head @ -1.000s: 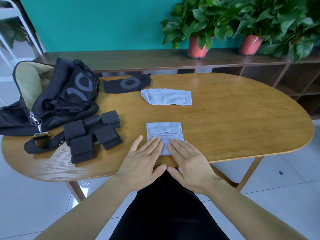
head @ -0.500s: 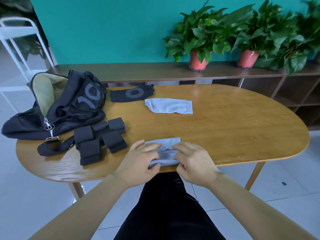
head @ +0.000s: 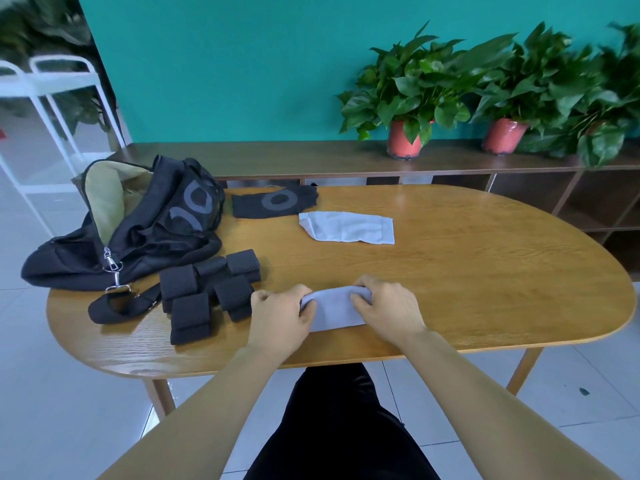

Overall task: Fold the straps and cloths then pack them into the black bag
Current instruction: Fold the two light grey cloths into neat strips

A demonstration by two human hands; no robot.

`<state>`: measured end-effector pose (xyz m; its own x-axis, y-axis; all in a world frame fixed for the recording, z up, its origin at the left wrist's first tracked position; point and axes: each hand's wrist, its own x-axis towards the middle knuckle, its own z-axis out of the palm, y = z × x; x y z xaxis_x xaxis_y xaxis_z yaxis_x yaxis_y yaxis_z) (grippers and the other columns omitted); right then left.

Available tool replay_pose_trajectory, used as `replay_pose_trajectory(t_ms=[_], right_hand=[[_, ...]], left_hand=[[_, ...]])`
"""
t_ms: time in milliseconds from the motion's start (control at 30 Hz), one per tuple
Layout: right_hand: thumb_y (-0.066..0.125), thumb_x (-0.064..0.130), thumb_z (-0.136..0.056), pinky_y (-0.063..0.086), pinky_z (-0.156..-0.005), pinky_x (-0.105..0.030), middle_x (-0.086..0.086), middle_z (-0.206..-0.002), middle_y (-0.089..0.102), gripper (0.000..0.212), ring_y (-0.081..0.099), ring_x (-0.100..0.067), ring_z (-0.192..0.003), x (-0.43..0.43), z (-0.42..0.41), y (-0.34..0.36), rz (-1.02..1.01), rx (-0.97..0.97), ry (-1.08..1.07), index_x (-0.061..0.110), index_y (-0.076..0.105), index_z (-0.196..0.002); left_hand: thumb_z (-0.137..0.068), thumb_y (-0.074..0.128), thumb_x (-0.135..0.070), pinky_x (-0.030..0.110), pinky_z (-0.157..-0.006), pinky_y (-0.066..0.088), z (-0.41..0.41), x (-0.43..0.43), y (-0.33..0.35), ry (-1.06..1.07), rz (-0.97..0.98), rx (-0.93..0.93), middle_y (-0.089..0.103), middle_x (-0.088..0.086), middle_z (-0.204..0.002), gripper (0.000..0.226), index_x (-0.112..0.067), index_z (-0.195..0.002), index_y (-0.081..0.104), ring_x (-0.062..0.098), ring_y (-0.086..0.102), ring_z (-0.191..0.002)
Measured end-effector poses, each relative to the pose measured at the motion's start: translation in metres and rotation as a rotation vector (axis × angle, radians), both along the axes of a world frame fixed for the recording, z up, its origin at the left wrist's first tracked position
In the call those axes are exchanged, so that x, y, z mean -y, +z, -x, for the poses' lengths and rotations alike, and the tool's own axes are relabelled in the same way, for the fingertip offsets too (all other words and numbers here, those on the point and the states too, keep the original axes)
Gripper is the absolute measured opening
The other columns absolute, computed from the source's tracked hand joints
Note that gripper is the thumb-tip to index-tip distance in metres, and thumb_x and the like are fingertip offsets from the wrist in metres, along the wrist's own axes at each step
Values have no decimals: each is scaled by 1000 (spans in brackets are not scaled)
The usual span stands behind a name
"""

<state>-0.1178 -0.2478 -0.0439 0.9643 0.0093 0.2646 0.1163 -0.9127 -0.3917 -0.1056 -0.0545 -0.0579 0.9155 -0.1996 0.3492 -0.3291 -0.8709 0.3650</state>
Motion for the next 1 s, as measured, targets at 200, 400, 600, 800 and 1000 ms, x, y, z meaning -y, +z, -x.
replay_pose_trajectory(t_ms=[200, 400, 600, 800, 1000], right_hand=[[45, 28, -93, 47, -64, -32, -1, -77, 64, 16, 58, -23, -74, -4, -10, -7, -77, -58, -90, 23, 59, -100], [44, 31, -94, 44, -64, -30, -2, -79, 62, 21, 59, -25, -75, -12, -19, -10, -15, -89, -164, 19, 53, -110], [46, 34, -95, 38, -61, -29, 2, -80, 55, 26, 52, -22, -71, -16, -15, -12, -31, -94, -290, 19, 41, -116], [46, 34, -97, 36, -62, -28, 1, -105, 53, 22, 55, -20, -90, -10, -8, -16, -98, 73, -316, 18, 51, -111], [50, 9, -77, 46, -73, -32, -2, -106, 67, 27, 61, -25, -96, -4, 6, -22, 194, 418, 99, 15, 71, -93]], left_hand=[[-99, 35, -33, 30, -81, 24, -13, 13, 3, 133, -146, -29, 45, -8, -55, 23, -26, -100, 56, 17, 43, -57], [-97, 35, -28, 32, -74, 20, -16, 20, 7, 211, -307, -71, 41, -7, -53, 24, -21, -75, 42, 16, 36, -48], [-97, 36, -32, 33, -73, 23, -20, 20, 8, 224, -337, -127, 42, -6, -56, 35, -22, -63, 31, 18, 42, -54], [-99, 37, -40, 34, -78, 30, -13, 15, 14, 220, -279, -59, 59, -4, -83, 25, -22, -109, 52, 19, 52, -73], [-80, 62, -7, 34, -70, 36, 13, 18, 8, 14, -198, 225, 60, 2, -102, 30, -17, -108, 67, 25, 56, -86]])
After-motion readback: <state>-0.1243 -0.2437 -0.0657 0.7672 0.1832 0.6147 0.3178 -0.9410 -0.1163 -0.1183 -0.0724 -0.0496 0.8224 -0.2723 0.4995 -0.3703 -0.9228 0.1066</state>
